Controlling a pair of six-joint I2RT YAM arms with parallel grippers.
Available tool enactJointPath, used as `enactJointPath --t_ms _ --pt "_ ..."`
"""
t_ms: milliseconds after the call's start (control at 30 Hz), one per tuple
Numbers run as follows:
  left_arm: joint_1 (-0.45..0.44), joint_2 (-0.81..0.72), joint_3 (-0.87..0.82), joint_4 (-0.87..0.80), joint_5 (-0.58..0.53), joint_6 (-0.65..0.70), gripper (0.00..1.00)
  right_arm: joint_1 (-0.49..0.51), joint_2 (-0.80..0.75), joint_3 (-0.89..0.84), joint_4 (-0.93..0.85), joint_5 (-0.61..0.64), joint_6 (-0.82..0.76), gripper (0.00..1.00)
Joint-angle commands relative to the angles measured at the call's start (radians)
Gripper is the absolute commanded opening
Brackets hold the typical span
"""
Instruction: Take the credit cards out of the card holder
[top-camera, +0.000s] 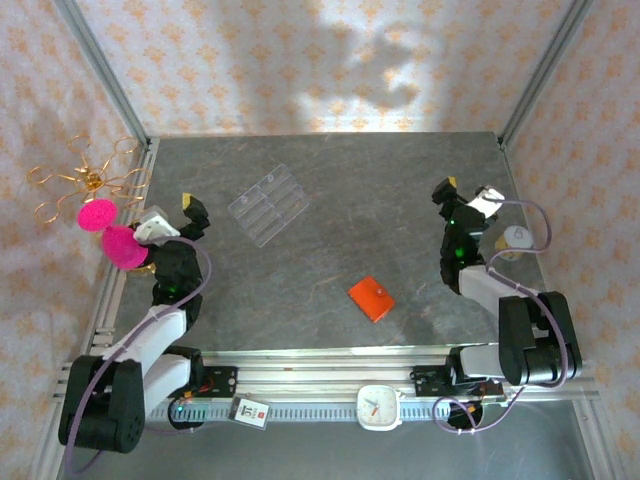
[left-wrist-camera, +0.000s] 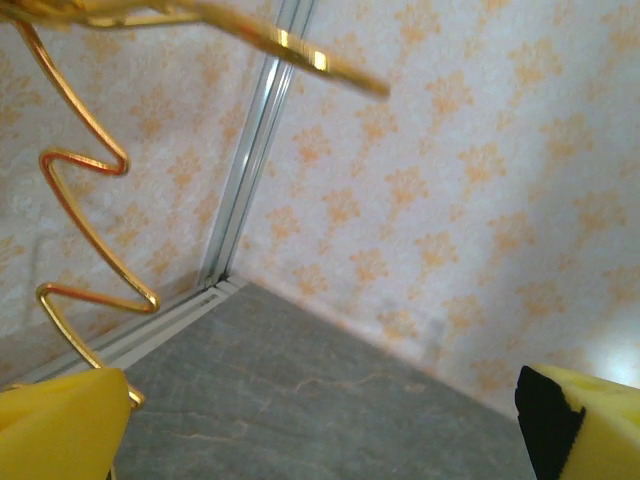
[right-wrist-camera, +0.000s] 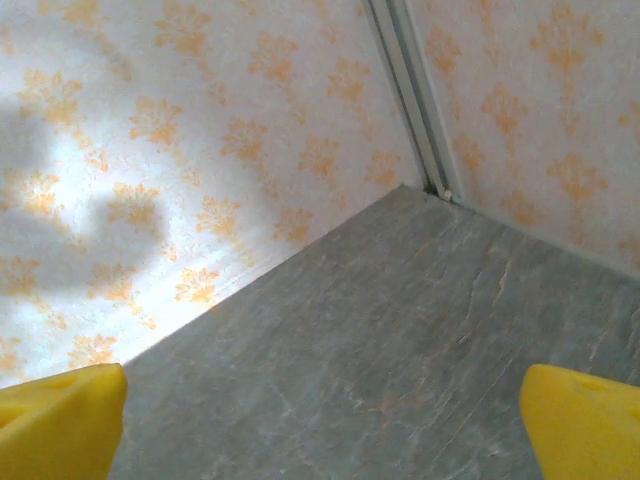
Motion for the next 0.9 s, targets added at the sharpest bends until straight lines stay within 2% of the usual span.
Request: enactJointPath --t_ms 0,67,167,233,333,400,533,600,700,867 --pt "-0.006 -0.054 0.037 -0.126 -0.015 -0.156 0.99 -0.015 0.054 0.101 -0.247 -0.168 0.277 1.00" --pt "-0.006 -0.075 0.041 -0.136 0.013 -0.245 0.99 -0.013 0.113 0.116 -0.161 -0.416 0.246 1.00" --pt "-0.006 -0.078 0.062 -0.151 0.099 -0.307 0.99 0.010 0.178 0.129 -0.102 -0.594 0.248 1.00" --pt "-0.005 -0.073 0.087 -0.179 0.173 -0.372 0.99 0.061 0.221 0.184 -0.145 -0.630 0.190 1.00" --pt "0.000 -0.063 0.120 -0.177 0.365 -0.366 0.99 0.162 0.279 0.243 -0.173 -0.654 0.100 1.00" --pt "0.000 -0.061 0.133 -0.167 0.474 -0.360 0.99 0.217 0.321 0.277 -0.166 -0.677 0.054 0.97" --pt "0.001 -0.094 0.137 -0.161 0.583 -0.392 0.99 0.301 0.448 0.392 -0.191 -0.753 -0.038 0.85" --pt "-0.001 -0.139 0.112 -0.130 0.596 -0.393 0.99 0.335 0.512 0.463 -0.223 -0.758 -0.073 0.78" --pt "-0.003 -0.212 0.076 -0.125 0.537 -0.437 0.99 0.362 0.613 0.574 -0.271 -0.765 -0.096 0.66" --pt "-0.003 -0.274 0.022 -0.021 0.568 -0.486 0.99 0.371 0.748 0.719 -0.298 -0.803 -0.092 0.57"
